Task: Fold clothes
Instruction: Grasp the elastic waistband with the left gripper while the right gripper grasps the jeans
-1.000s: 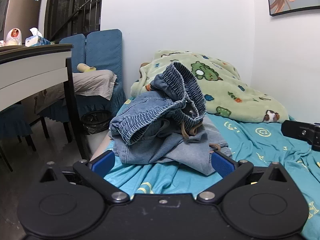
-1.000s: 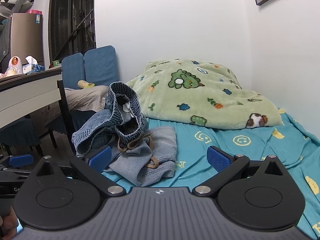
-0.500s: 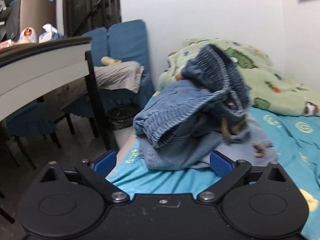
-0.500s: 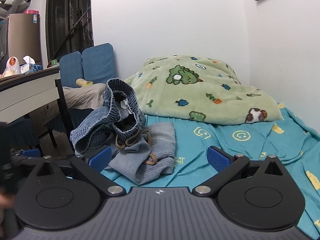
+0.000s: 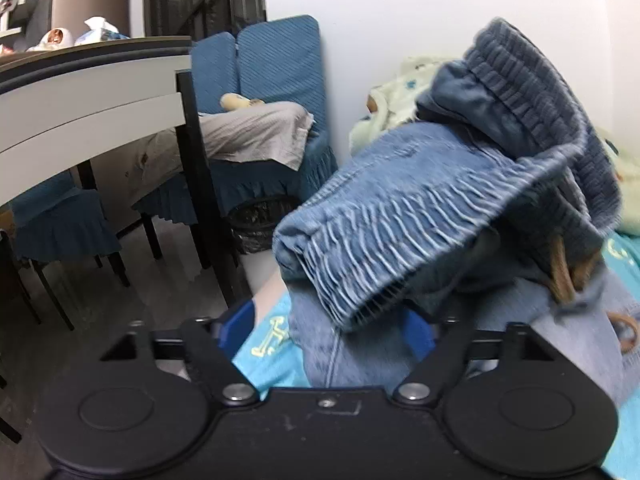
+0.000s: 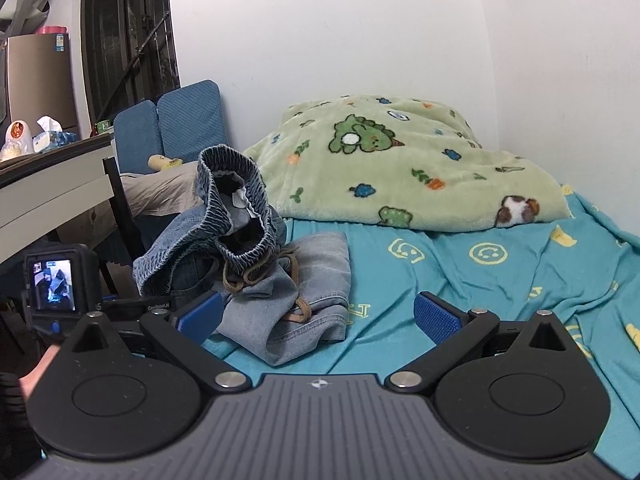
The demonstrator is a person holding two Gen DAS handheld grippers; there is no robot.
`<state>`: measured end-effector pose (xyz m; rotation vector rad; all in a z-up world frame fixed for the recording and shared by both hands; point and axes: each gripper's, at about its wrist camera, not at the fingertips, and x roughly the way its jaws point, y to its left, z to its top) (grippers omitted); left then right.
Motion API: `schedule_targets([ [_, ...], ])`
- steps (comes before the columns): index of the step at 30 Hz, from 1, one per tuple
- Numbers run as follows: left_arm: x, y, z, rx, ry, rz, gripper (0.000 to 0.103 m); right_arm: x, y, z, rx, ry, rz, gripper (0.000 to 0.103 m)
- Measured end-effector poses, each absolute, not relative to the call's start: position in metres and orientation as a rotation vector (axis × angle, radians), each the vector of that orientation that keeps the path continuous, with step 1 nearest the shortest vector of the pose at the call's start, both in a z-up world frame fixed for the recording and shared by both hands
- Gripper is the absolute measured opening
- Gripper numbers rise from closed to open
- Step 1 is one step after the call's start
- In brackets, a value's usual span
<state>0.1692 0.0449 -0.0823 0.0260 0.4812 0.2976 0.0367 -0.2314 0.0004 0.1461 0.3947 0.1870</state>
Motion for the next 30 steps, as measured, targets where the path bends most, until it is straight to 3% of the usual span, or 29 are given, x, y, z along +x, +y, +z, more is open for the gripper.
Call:
schedule_targets([
  [6, 0.174, 0.054, -0.080, -0.045, 0.430, 0.281, 0.049, 0.042, -0.230, -0.005, 0.160, 0.421, 0.203, 0.103],
  [9, 0.176, 0.057, -0.080, -0.074, 0.422, 0.243, 0.020, 0.043, -0.230, -0.005, 0.157, 0.420, 0.207, 0.103],
  [12, 0.166, 0.053, -0.073, -0.074, 0.397, 0.222, 0.009, 0.042, -0.231, -0.003, 0.152, 0.407, 0.208, 0.103],
  [21, 0.086, 0.025, -0.007, -0.087, 0.254, 0.091, 0.007, 0.040, -0.237, 0.002, 0.149, 0.373, 0.209, 0.102],
  [30, 0.019, 0.021, 0.011, -0.162, 0.263, 0.012, 0.006, 0.044, -0.249, 0.004, 0.171, 0.355, 0.186, 0.096],
])
